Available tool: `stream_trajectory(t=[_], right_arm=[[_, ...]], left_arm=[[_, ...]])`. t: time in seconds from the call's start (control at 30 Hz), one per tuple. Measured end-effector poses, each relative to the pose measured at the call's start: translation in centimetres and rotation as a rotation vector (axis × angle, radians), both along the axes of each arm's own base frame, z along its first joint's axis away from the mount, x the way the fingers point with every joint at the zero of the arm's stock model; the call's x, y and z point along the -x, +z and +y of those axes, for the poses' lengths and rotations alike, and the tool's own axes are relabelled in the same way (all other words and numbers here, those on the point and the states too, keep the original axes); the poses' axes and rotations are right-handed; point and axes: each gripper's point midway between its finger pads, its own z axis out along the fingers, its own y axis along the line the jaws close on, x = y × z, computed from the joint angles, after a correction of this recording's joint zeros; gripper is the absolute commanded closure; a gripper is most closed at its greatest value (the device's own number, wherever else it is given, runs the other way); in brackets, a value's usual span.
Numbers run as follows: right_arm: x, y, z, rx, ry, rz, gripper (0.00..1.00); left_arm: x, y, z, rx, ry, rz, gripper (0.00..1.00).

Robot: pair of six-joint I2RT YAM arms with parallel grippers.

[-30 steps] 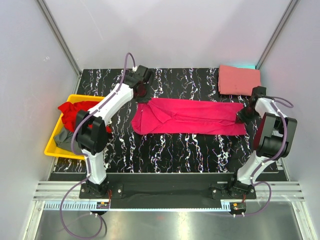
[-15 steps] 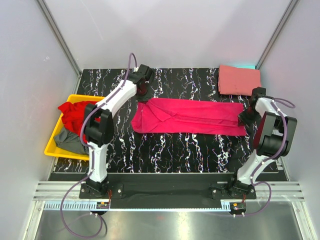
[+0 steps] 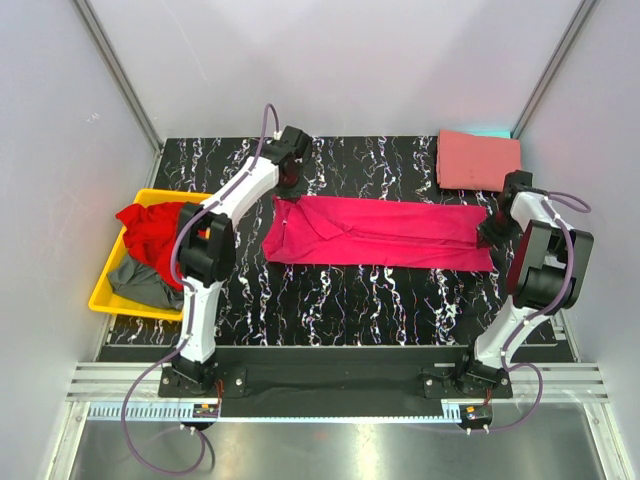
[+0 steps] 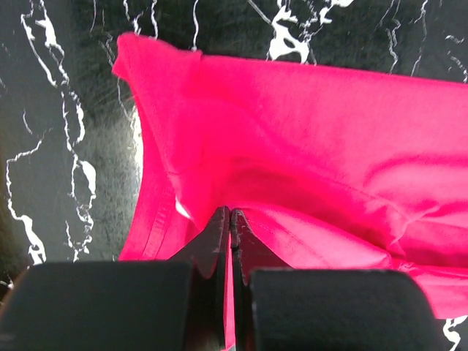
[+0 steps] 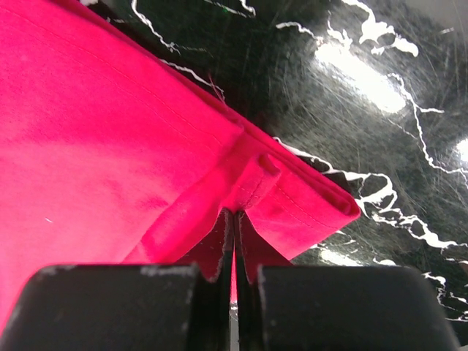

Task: Fold and stack the t-shirts
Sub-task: Fold the tshirt

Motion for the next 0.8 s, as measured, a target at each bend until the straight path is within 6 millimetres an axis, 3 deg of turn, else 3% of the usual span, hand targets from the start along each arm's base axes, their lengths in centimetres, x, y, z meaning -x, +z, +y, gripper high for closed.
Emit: stream_trajectory(t=[0.8], right_arm=[[-0.6, -0.8, -0.7, 0.028, -0.007, 0.020, 1.00]], left_arm=[[-1.8, -2.0, -0.3, -0.025, 0.003, 0.012, 1.00]])
